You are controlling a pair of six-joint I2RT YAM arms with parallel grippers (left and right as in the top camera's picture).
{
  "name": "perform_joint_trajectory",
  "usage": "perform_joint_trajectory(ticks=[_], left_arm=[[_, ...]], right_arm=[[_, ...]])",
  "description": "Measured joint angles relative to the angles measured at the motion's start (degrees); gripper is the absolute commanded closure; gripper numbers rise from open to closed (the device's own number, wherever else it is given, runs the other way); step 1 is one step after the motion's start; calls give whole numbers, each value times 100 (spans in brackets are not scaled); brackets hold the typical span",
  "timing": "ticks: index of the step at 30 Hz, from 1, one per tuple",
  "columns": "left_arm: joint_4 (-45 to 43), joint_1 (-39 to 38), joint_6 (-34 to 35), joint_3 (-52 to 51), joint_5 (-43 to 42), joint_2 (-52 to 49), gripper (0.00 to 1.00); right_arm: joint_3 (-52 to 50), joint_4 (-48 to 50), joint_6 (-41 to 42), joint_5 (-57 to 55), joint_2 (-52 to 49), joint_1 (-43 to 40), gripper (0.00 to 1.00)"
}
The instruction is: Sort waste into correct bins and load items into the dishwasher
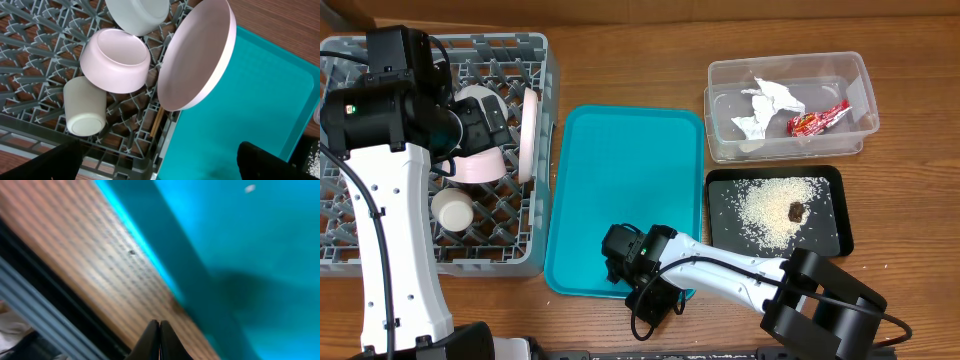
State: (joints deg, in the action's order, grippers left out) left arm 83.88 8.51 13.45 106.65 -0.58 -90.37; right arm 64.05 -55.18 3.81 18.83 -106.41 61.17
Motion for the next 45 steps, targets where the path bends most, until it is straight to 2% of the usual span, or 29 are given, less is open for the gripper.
perform_joint_trajectory(ticks=[23,45], left_arm=[[-55,0,2,0,0,0,0],[-70,0,13,0,0,-2,0]], right_arm=[[0,485,-85,-1034,0,11,96],[0,901,-1641,-837,0,11,96]])
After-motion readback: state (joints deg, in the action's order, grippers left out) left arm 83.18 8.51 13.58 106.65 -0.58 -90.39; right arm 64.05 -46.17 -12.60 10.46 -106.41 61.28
